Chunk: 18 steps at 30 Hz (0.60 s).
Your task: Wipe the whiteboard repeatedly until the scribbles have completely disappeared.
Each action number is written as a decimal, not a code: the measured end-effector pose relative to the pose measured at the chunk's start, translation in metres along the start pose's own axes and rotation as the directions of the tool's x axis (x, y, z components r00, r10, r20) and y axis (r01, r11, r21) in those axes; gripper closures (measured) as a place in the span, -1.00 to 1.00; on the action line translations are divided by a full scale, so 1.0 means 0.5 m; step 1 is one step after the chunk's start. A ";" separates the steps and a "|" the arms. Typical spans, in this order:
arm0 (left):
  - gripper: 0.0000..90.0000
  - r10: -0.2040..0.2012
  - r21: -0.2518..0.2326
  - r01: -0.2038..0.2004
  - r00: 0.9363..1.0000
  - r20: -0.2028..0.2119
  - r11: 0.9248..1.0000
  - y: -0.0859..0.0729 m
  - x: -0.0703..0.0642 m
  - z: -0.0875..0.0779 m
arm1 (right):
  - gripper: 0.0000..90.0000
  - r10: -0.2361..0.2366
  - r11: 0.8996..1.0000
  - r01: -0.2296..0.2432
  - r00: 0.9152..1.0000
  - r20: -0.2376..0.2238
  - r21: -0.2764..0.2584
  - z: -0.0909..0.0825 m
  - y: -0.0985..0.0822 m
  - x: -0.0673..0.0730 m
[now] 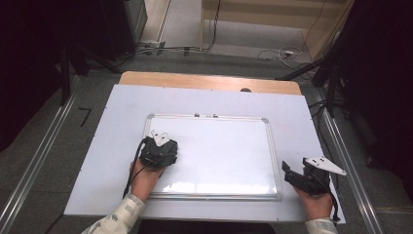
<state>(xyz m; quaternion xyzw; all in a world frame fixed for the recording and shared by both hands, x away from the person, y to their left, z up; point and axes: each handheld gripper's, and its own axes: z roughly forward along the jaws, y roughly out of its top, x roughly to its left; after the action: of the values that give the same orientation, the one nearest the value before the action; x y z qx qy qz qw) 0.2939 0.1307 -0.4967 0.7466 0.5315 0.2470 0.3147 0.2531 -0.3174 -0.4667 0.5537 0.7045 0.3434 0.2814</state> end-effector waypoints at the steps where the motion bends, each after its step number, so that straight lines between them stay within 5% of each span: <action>1: -0.10 -0.002 0.001 0.002 1.000 -0.003 1.000 0.001 0.002 0.001 | -0.50 -0.001 1.000 0.001 1.000 0.000 0.001 0.000 0.000 0.000; 18: -0.10 -0.024 -0.005 0.024 0.999 -0.029 1.000 0.022 0.026 0.025 | -0.50 0.002 1.000 -0.002 1.000 0.000 0.005 0.003 -0.001 0.000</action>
<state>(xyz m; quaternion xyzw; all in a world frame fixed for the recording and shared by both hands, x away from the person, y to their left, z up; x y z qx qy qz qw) 0.3141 0.1379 -0.4967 0.7359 0.5441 0.2552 0.3119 0.2540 -0.3173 -0.4681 0.5552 0.7048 0.3419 0.2796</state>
